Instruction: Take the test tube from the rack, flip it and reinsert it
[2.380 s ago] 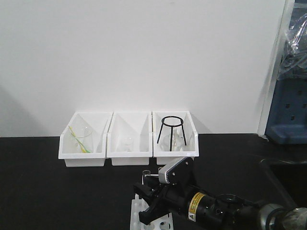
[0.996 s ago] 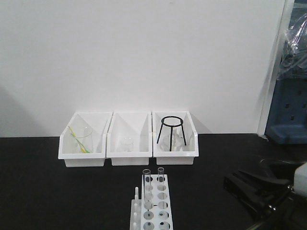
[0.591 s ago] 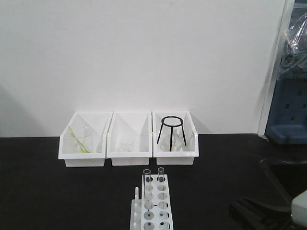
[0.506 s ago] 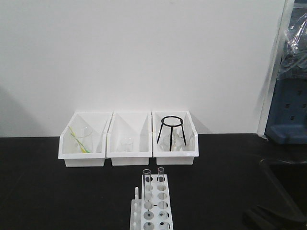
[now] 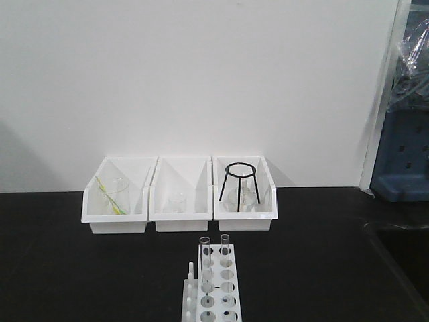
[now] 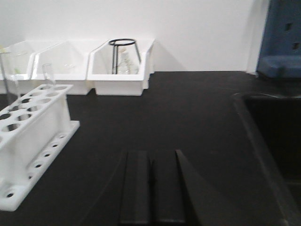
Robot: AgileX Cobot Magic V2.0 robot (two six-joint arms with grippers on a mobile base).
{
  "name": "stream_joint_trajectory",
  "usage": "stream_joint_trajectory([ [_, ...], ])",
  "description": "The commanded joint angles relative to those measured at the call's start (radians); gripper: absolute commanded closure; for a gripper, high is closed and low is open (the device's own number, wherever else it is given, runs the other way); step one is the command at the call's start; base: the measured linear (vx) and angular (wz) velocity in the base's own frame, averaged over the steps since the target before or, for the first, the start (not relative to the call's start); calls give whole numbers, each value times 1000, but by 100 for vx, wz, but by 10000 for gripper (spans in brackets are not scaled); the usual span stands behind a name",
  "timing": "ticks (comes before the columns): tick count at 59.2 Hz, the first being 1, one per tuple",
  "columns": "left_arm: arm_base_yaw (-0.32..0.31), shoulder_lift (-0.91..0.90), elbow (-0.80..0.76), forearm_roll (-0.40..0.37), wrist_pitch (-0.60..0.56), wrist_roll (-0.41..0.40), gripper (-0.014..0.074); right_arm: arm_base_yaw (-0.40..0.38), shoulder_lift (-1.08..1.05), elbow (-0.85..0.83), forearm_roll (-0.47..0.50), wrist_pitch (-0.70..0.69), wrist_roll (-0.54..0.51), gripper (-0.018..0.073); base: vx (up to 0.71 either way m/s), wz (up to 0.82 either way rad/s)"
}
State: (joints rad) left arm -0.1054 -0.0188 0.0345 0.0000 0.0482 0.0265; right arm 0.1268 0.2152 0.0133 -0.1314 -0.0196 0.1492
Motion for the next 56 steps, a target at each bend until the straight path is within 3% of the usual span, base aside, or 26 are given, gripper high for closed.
stream_joint_trajectory([
  [1, 0, -8, -6, 0, -81, -2, 602, -52, -70, 4, -5, -71, 3, 570, 0, 0],
  [14, 0, -8, -6, 0, -81, -2, 602, -77, -243, 20, -15, 2, 2, 570, 0, 0],
  [56, 0, -8, -6, 0, -81, -2, 602, -76, -236, 20, -10, -5, 2, 570, 0, 0],
])
